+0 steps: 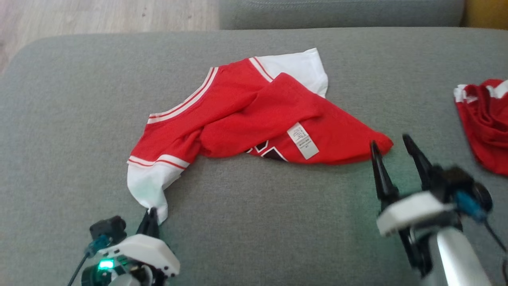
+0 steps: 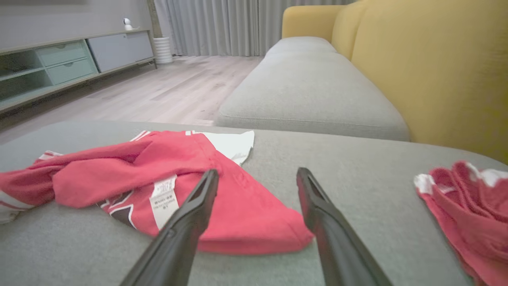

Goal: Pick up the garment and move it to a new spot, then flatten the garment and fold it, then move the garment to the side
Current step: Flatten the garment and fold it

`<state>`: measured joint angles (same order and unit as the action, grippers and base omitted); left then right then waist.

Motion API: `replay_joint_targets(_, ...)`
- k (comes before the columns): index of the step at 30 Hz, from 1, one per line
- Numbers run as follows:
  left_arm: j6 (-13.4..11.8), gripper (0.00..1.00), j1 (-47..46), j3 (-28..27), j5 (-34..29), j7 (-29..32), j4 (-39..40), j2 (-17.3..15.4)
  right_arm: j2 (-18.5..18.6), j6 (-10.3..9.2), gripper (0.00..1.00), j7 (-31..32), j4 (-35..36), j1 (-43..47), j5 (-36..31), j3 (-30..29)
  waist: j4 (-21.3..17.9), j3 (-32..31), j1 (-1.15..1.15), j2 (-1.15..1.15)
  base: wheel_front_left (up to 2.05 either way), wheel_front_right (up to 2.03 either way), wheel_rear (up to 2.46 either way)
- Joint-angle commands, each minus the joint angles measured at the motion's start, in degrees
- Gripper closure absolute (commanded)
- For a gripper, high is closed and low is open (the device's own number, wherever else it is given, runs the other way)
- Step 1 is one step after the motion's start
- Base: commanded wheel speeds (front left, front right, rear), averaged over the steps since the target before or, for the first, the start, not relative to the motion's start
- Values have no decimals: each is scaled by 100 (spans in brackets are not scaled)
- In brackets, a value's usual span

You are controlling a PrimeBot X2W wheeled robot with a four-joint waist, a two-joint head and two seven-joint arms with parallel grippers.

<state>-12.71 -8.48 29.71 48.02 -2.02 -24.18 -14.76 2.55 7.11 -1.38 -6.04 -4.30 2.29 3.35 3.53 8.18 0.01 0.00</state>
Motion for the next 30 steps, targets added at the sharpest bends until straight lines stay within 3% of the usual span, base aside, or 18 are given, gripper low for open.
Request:
replay_joint_targets(1,39,100,-282,-104,23,3,28,8,32,37,0,110,34,-464,38,196,69,58,-1,0,0,0,0)
replay_joint_targets(7,142,100,-502,34,-46,-33,-126,161,32,37,0,446,-663,-1219,303,375,224,186,-1,0,0,0,0)
replay_joint_targets(14,174,100,-675,-43,-143,-468,-13,214,32,37,0,945,-1778,-2028,1237,457,468,349,-1,0,0,0,0)
replay_joint_targets(21,51,100,-587,-169,-240,-758,489,44,32,37,0,1403,-2413,-2408,1958,788,661,410,-1,0,0,0,0)
replay_joint_targets(30,-137,100,-467,-97,-367,-712,1218,-79,32,37,0,1475,-3001,-2864,2419,702,837,465,-1,0,0,0,0)
